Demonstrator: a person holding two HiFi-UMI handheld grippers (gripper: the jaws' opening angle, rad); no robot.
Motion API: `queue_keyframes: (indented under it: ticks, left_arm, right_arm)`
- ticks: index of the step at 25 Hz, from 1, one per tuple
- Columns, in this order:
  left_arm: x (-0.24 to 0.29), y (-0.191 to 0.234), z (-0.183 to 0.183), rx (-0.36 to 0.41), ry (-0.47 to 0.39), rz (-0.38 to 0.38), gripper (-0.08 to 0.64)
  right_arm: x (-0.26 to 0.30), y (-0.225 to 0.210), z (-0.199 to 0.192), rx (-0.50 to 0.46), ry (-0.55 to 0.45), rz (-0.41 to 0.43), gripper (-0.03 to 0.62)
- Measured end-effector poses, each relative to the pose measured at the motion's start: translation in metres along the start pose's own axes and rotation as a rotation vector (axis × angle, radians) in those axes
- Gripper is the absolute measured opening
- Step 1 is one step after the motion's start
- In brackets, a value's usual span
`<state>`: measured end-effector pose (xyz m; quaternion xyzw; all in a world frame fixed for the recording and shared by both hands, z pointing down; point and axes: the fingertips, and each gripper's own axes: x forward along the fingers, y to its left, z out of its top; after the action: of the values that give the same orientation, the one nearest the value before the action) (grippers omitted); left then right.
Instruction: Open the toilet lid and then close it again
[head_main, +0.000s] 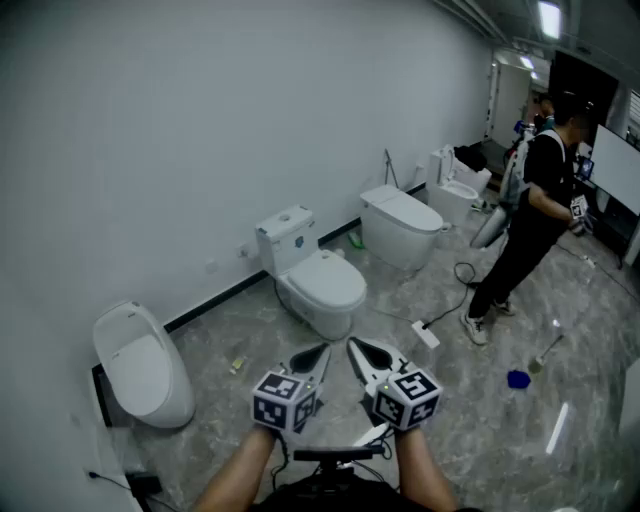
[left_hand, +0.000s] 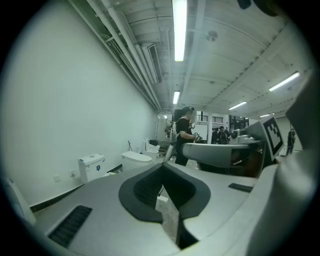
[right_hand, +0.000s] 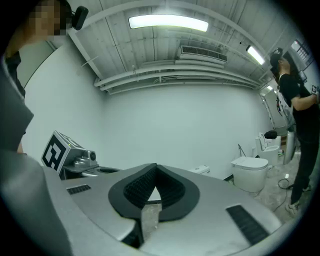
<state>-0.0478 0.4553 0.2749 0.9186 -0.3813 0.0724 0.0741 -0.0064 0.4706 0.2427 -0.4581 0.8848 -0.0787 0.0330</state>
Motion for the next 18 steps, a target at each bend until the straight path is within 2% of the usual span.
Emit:
queue_keyframes:
  ticks: [18]
  left_arm:
    - [0.019,-0.006,-0.002,0.016,0.001,0.044,0.006]
  right_arm:
    - [-0.006,-0.032,-0.007,0.035,-0.002,-0.006,0.011]
